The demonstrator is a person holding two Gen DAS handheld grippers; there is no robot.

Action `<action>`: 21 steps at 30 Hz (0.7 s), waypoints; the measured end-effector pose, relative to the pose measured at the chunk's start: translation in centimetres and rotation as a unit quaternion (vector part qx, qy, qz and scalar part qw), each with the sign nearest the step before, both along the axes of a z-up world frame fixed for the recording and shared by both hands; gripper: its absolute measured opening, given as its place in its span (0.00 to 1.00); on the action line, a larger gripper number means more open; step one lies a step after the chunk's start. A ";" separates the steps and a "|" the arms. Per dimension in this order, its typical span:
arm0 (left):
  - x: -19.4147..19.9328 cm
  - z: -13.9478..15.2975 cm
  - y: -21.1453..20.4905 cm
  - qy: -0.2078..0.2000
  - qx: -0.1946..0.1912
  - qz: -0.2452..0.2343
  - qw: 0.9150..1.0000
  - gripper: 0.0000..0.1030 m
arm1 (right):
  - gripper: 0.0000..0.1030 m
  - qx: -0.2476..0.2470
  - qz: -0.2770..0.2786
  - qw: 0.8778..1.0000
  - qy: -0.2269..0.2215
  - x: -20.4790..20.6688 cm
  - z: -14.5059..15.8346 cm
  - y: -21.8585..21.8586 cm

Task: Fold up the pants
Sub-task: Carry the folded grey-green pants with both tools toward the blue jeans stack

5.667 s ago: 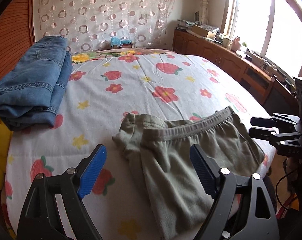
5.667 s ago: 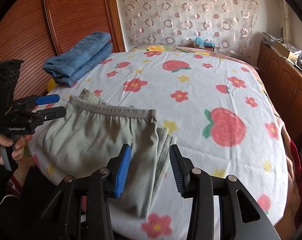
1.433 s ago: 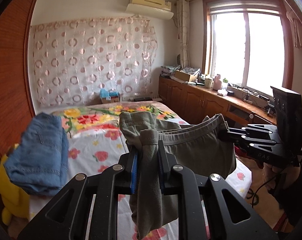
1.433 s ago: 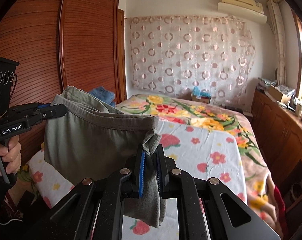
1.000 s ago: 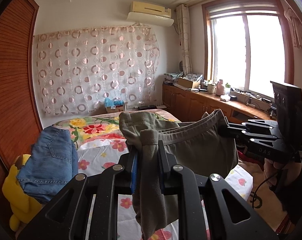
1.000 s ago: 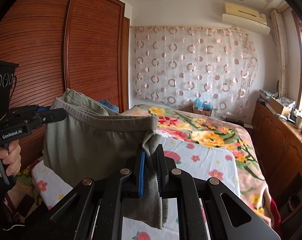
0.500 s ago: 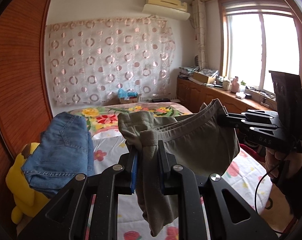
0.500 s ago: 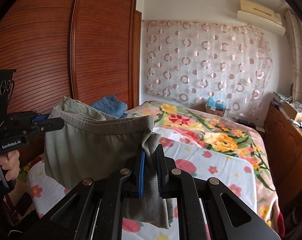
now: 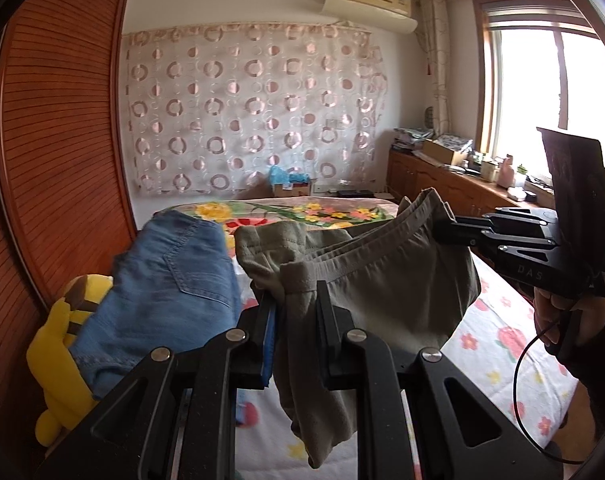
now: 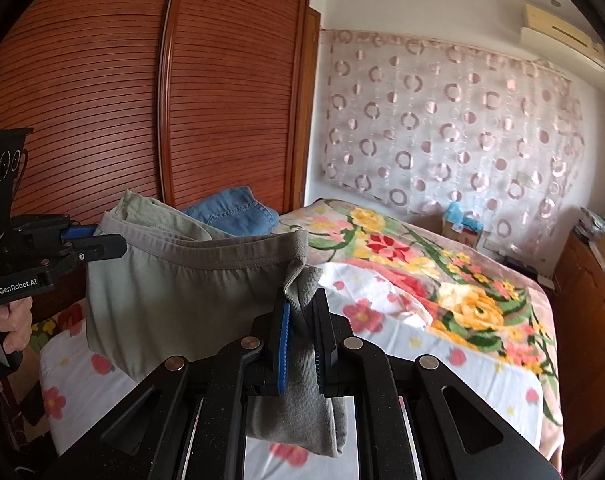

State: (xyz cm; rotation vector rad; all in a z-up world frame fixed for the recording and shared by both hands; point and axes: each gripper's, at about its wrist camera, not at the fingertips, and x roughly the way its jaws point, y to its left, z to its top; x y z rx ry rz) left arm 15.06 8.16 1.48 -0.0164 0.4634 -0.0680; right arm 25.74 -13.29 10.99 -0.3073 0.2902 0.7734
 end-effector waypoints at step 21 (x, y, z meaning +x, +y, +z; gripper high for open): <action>3.6 -0.3 5.5 -0.018 0.018 0.068 0.997 0.17 | 0.10 -0.033 0.061 0.996 -0.047 7.4 -0.9 6.0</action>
